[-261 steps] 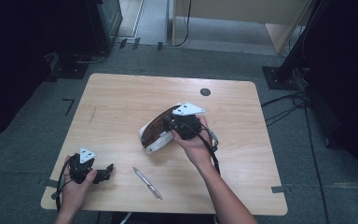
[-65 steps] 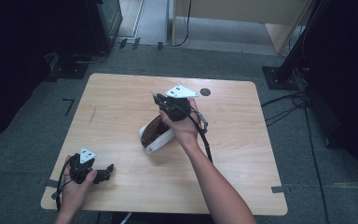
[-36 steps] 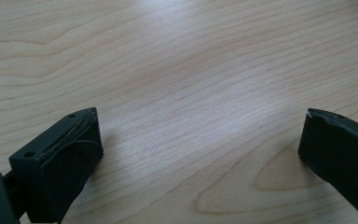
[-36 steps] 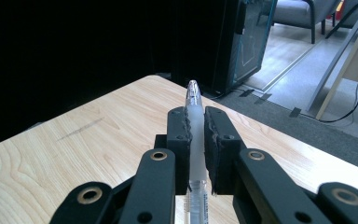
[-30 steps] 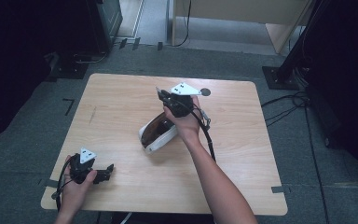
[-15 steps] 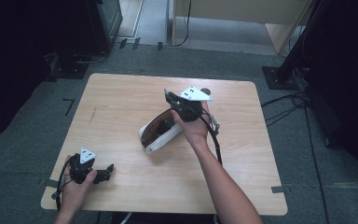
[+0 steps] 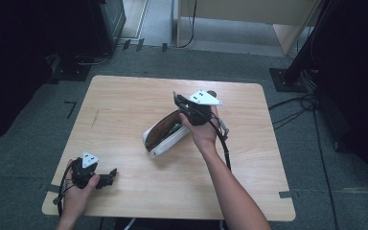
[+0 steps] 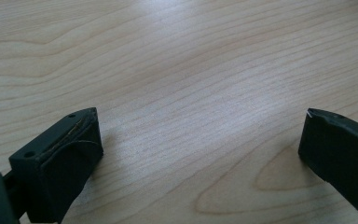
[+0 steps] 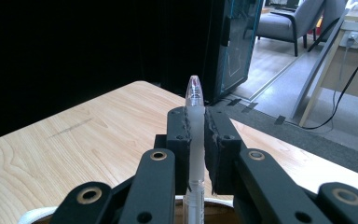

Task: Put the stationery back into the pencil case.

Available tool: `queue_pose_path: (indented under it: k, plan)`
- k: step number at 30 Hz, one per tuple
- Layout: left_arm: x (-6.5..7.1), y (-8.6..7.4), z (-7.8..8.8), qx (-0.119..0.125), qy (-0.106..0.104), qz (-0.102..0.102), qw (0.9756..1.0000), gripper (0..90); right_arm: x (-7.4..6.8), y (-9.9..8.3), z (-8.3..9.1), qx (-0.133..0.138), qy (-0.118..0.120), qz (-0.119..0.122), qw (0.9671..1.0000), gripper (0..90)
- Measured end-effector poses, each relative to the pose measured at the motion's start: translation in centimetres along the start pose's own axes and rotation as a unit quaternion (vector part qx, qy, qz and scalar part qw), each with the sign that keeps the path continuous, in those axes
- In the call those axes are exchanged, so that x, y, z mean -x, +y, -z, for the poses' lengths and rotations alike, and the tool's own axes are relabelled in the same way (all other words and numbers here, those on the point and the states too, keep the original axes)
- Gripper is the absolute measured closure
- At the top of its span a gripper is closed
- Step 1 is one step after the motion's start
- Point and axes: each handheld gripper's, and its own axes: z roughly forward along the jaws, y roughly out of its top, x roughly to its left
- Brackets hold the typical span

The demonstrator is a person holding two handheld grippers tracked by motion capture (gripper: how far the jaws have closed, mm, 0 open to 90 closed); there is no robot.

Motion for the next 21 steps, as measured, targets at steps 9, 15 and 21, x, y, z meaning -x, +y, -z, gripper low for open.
queue_pose_path:
  k: [9, 15, 21]
  plan:
    - [0.0, 0.0, 0.0, 0.000, 0.000, 0.000, 1.0000, 0.0, -1.2, -0.2, -0.5, -0.004, 0.022, 0.005, 0.9997, 81.3]
    - [0.0, 0.0, 0.0, 0.000, 0.000, 0.000, 1.0000, 0.0, -3.0, -0.5, -0.7, -0.006, 0.051, 0.009, 0.9986, 81.3]
    - [0.0, 0.0, 0.0, 0.000, 0.000, 0.000, 1.0000, 0.0, -4.3, -0.7, -1.0, -0.010, 0.072, 0.005, 0.9973, 81.3]
